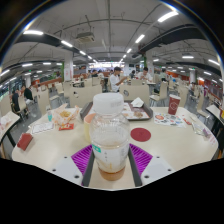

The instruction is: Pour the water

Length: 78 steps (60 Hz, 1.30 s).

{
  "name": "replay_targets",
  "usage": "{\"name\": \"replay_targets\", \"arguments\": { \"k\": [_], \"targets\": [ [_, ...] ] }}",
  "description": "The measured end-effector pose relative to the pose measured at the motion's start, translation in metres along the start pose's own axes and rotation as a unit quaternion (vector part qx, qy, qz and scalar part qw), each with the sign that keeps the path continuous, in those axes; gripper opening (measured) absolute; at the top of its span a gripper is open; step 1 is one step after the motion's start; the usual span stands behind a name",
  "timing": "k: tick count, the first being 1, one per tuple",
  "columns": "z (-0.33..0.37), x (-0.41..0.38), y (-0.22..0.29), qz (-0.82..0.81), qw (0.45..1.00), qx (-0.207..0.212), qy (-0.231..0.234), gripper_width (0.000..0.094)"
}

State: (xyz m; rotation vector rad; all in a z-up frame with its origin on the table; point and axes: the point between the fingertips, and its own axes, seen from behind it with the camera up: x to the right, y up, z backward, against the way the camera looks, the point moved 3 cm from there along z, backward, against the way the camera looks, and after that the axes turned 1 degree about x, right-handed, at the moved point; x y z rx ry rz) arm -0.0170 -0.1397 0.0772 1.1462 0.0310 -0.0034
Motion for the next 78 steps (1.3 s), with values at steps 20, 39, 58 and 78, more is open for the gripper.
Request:
{"name": "replay_targets", "arguments": {
  "k": [20,39,58,78],
  "targets": [
    [0.005,0.014,0.026,0.02,0.998,-0.003,-0.052,0.0437],
    [0.002,0.082,0.138,0.226,0.956,0.006,-0.184,0.0436],
    [-0.058,0.073,0.201,0.627,0.728,0.003,-0.275,0.0438],
    [-0.104,0.05,0.173,0.839,0.476,-0.023,-0.263,0.0435]
  ]
}}
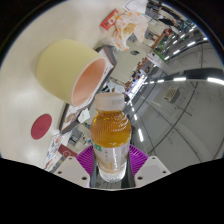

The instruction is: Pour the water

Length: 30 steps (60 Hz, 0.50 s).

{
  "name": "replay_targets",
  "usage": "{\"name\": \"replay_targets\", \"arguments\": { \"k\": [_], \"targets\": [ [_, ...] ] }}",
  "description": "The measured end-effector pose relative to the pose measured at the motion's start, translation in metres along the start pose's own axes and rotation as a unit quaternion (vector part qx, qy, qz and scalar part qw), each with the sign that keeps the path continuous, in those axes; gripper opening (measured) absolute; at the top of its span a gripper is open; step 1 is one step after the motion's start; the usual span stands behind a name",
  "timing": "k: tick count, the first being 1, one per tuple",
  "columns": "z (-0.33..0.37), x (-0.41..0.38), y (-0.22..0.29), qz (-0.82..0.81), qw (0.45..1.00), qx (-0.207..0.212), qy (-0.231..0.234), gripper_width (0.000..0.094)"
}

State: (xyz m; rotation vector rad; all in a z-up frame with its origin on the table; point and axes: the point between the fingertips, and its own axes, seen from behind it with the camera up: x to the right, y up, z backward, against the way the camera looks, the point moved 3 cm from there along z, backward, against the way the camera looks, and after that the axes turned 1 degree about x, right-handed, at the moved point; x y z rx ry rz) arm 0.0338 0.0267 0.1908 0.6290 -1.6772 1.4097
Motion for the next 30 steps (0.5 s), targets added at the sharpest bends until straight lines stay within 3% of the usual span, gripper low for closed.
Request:
{"name": "replay_targets", "arguments": {
  "k": [11,18,23,30],
  "targets": [
    [0.001,-0.01,0.008,-0.014,1.0,0.011,0.023,0.0436],
    [0.0,-0.006,-0.004,-0.125,0.991,0.011,0.047,0.0433],
    [-0.001,0.004,-0.017,-0.267,0.961,0.01,0.077,0.0435],
    [0.0,0.033,-0.04,-0.445,0.892,0.009,0.082,0.0436]
  ]
}}
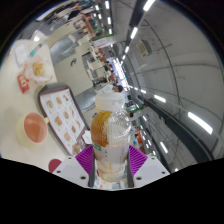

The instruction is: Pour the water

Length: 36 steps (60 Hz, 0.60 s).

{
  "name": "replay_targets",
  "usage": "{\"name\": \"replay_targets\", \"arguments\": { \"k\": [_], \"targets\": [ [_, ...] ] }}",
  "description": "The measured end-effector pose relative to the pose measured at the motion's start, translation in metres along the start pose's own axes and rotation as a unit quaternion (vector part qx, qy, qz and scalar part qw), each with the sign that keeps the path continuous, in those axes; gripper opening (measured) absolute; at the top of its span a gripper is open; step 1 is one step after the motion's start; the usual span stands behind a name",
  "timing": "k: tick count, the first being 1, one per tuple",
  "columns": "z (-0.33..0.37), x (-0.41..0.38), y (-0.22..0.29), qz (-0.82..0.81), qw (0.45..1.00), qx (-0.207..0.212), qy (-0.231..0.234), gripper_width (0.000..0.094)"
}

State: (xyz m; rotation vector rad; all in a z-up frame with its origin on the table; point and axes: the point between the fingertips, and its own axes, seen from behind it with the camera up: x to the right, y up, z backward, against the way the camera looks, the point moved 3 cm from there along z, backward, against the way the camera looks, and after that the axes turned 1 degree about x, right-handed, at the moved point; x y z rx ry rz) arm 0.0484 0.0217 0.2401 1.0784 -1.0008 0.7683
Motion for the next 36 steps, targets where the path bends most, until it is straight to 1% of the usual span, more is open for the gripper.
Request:
{"name": "replay_targets", "arguments": {
  "k": [3,8,18,24,36],
  "targets": [
    [0.001,0.011,0.0,-0.087,0.996,0.01,0.016,0.0435],
    [-0.003,0.013,-0.008,-0.218,0.975,0.0,0.045,0.0437],
    [-0.021,-0.015,-0.045,-0.428,0.895,-0.028,0.121,0.0434],
    [-0.031,-0.043,-0.062,-0.49,0.858,-0.026,0.151,0.0435],
    [-0.049,-0.105,-0.089,-0.534,0.822,-0.046,0.191,0.0439]
  ]
}}
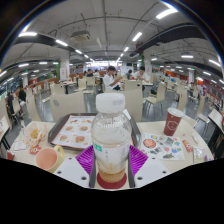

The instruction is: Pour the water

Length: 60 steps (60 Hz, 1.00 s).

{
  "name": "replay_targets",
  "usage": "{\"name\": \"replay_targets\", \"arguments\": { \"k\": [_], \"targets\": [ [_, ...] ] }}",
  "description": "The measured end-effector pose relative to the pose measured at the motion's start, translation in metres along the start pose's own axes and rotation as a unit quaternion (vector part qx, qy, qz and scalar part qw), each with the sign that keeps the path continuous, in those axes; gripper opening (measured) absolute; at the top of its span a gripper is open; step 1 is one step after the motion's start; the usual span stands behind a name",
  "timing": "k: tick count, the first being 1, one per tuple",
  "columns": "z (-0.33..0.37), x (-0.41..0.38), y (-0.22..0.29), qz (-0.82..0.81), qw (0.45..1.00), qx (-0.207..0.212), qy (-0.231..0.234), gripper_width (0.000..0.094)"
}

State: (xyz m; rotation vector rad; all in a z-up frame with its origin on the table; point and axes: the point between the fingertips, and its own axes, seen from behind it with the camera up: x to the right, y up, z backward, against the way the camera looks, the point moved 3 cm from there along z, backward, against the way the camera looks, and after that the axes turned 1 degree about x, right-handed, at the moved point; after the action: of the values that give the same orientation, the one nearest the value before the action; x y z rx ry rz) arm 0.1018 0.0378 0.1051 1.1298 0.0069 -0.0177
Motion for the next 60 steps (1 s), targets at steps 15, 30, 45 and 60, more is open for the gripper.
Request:
{"name": "replay_targets", "arguments": {
  "k": [15,30,45,60],
  "targets": [
    [-0.006,0.0,-0.031,0.005,1.0,0.011,0.01,0.0471],
    [0.023,0.003,-0.035,-0.006,0.999,-0.049,-0.006,0.0832],
    [0.143,-0.026,-0.023,0.013,0.995,-0.086,-0.048,0.0842],
    [0.253,-0.071,-0.025,0.01,0.993,-0.097,-0.061,0.0846]
  ]
}}
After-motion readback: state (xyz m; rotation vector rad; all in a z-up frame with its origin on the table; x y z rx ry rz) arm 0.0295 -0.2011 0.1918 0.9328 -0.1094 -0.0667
